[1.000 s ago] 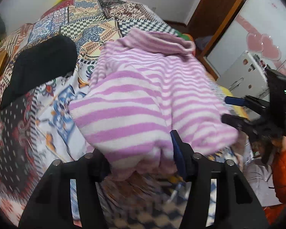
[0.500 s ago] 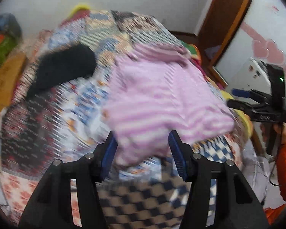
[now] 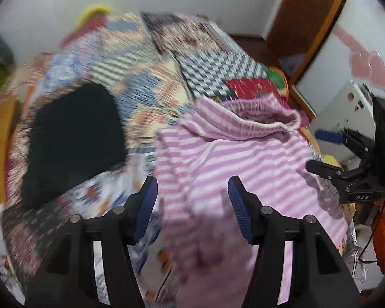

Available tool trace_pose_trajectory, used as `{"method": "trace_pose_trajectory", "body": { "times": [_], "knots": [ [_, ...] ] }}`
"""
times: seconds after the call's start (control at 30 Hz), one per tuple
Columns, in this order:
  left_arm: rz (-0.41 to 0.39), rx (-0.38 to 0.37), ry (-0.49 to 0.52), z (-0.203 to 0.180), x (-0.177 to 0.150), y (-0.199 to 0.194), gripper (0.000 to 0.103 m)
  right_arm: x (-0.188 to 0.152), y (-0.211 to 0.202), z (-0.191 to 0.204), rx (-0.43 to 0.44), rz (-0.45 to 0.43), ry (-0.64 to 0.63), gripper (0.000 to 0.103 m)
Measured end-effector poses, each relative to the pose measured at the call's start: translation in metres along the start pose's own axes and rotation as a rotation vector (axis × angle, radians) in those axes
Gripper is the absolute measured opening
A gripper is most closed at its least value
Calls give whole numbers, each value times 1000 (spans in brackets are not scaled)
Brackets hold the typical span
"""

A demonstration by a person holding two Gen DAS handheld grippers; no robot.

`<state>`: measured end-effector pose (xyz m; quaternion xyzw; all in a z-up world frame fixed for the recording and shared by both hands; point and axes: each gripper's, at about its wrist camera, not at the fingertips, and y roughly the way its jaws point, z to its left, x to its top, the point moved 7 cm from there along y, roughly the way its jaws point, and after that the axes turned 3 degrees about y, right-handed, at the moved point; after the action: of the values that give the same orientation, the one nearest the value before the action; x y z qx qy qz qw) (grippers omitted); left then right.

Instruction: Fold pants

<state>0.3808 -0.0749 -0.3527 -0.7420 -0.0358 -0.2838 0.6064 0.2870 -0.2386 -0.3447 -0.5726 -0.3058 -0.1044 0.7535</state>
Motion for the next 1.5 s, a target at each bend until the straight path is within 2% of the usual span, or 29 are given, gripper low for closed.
{"method": "trace_pose_trajectory", "body": {
  "times": [0.1,0.17,0.27,0.37,0.5,0.57,0.63,0.7,0.8,0.93,1.0,1.1,1.23,1.3,1.33,1.37,1.43,1.5],
  "knots": [
    [73,-23,57,-10,11,39,57,11,16,-2,-7,10,-32,80],
    [97,-24,113,-15,21,57,57,23,27,-5,-14,12,-58,80],
    [109,-40,134,-12,38,75,57,44,40,-14,-30,-4,-81,81],
    [94,-33,117,-2,57,85,57,61,46,-28,-42,-39,-55,80],
    [53,34,56,27,78,94,57,77,49,-57,-85,-73,50,80],
    [42,72,-16,48,82,92,57,77,43,-62,-64,-87,88,80],
    [26,78,-49,58,81,83,57,73,32,-57,-26,-102,97,80],
    [-6,86,-66,61,77,64,57,67,21,-45,-2,-116,70,80],
    [-63,61,-37,46,68,30,57,57,3,-18,50,-130,13,80],
    [-106,-16,14,9,48,-7,57,36,-15,17,131,-123,-32,80],
    [-108,-81,16,-8,33,-15,57,20,-20,36,178,-99,-45,80],
    [-58,-129,8,-27,5,-9,57,-2,-14,49,194,-45,-61,80],
    [34,-56,20,-28,-36,14,56,-35,4,49,178,58,-47,79],
    [24,-40,43,-23,-50,20,60,-44,7,41,181,75,-27,79],
    [12,-29,54,-21,-53,19,67,-48,7,36,189,87,-16,79],
    [8,-13,47,-17,-56,18,68,-51,7,32,192,95,-9,78],
    [18,-8,28,-12,-57,12,68,-55,3,26,185,103,13,79],
    [18,39,7,-5,-54,0,63,-56,-8,20,157,120,45,78]
  ]
}}
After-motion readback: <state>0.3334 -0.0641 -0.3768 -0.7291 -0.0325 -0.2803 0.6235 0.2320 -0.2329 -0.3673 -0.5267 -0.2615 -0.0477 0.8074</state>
